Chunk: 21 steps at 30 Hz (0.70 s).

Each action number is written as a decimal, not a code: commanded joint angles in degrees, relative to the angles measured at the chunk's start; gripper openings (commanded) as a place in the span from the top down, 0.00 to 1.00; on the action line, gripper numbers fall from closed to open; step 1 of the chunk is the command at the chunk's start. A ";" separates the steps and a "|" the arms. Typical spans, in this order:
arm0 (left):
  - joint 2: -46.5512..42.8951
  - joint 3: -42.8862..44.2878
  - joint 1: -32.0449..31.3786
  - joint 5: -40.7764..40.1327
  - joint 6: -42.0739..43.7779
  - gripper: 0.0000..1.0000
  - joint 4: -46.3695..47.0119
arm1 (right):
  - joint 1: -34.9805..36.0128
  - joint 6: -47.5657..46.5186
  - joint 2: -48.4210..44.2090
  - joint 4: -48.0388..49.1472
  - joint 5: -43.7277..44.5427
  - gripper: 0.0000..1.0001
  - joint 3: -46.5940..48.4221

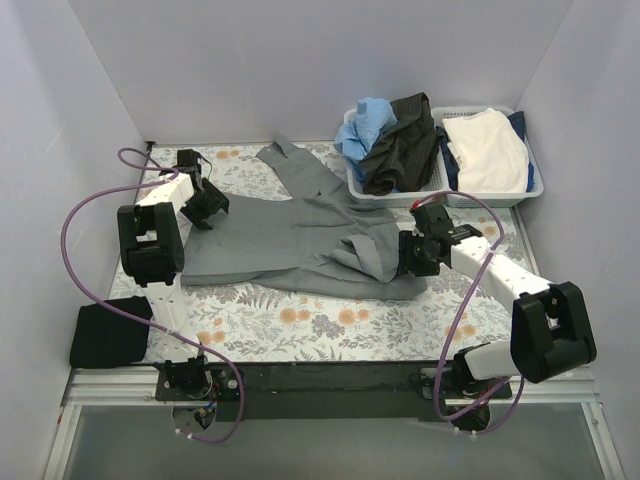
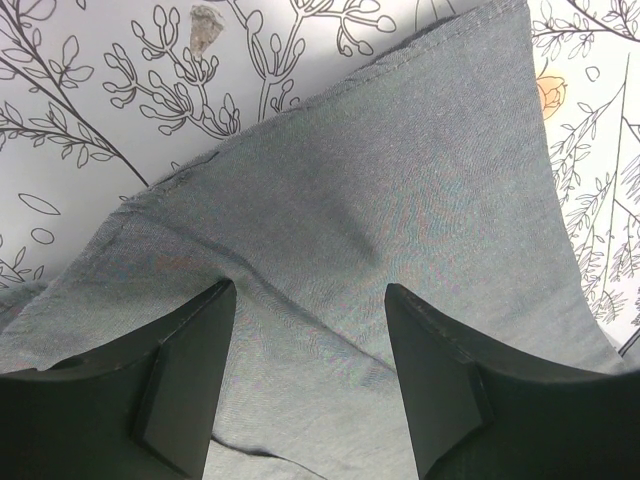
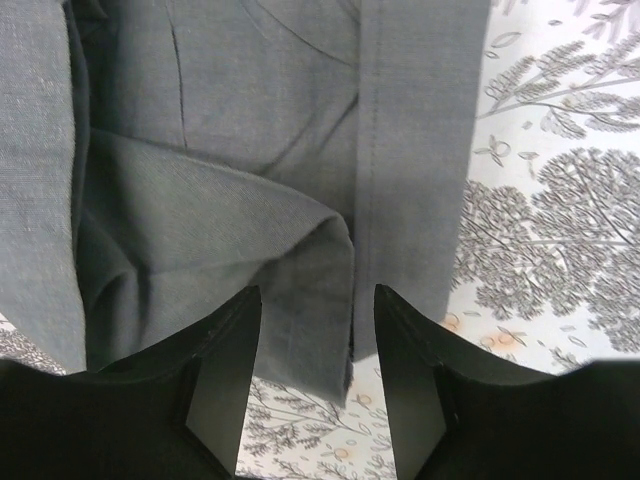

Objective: Fold and stack the long sleeve shirts
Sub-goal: Flatten the shirt out

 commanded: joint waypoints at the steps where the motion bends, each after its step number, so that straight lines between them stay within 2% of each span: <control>1: -0.89 -2.48 0.65 -1.34 1.14 0.38 -2.60 | -0.64 1.59 3.36 5.38 -4.61 0.44 -1.20; 8: -1.07 -3.53 0.65 -1.34 1.05 0.38 -2.16 | -0.82 2.03 5.65 6.26 -5.40 0.48 -2.17; 11: -0.72 -3.62 0.56 -1.25 1.05 0.39 -2.25 | -0.91 2.03 5.74 6.26 -5.84 0.62 -2.70; 12: -0.72 -3.62 0.65 -1.25 1.05 0.39 -2.16 | -0.91 2.03 5.65 6.43 -5.93 0.77 -2.96; 15: -0.72 -3.71 0.65 -1.51 1.05 0.39 -2.07 | -0.82 2.38 4.16 5.91 -6.81 0.98 -3.57; 21: -0.89 -3.97 0.56 -2.39 0.70 0.39 -1.98 | -1.00 0.89 -0.05 0.64 -8.74 0.99 -2.52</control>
